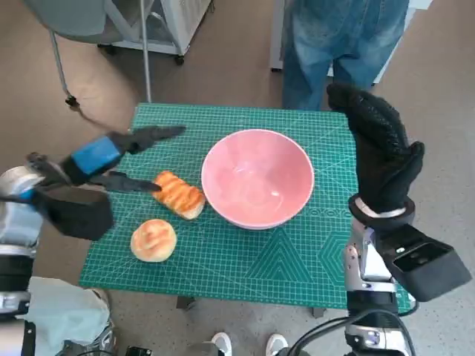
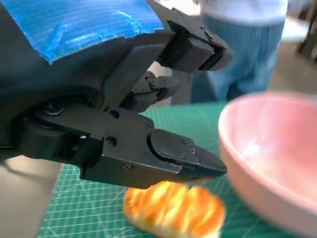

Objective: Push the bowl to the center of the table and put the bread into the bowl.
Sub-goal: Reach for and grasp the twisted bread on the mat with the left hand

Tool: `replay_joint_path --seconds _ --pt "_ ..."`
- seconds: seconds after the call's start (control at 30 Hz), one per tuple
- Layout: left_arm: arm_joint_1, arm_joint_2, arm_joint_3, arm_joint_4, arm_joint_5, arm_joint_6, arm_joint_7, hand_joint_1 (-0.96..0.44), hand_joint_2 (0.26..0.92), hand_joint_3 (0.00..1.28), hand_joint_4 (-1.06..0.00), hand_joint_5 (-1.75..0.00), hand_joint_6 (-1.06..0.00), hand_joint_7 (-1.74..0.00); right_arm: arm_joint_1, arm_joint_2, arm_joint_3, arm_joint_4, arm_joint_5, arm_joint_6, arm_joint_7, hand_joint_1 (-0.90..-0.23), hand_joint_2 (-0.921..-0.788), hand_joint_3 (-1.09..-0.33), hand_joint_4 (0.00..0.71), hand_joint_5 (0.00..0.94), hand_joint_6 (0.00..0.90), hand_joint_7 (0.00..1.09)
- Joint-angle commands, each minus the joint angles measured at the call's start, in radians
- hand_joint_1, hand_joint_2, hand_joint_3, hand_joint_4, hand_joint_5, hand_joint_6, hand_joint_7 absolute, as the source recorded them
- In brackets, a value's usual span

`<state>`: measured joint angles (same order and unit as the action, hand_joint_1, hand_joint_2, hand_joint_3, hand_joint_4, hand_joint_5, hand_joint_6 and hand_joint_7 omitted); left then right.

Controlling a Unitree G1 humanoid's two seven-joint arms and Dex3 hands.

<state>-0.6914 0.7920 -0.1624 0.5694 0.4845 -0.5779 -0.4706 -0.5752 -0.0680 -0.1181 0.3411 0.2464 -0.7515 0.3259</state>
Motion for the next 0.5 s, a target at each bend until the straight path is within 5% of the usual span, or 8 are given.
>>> replay_joint_path --seconds 0.03,0.5 --pt "-0.042 0.005 -0.058 0.038 0.092 -0.006 0.052 -0.01 0.828 0.00 -0.22 -0.01 -0.40 -0.02 0.023 -0.005 0.000 -0.011 0.003 0.022 -0.003 -0.551 -0.921 -0.787 0.263 0.017 -0.001 0.72" --pt "-0.107 -0.031 -0.179 0.154 0.227 0.013 0.144 -0.01 0.830 0.00 -0.25 -0.01 -0.42 -0.02 0.037 0.001 -0.001 -0.032 0.014 0.030 -0.004 -0.558 -0.921 -0.785 0.261 0.017 -0.001 0.72"
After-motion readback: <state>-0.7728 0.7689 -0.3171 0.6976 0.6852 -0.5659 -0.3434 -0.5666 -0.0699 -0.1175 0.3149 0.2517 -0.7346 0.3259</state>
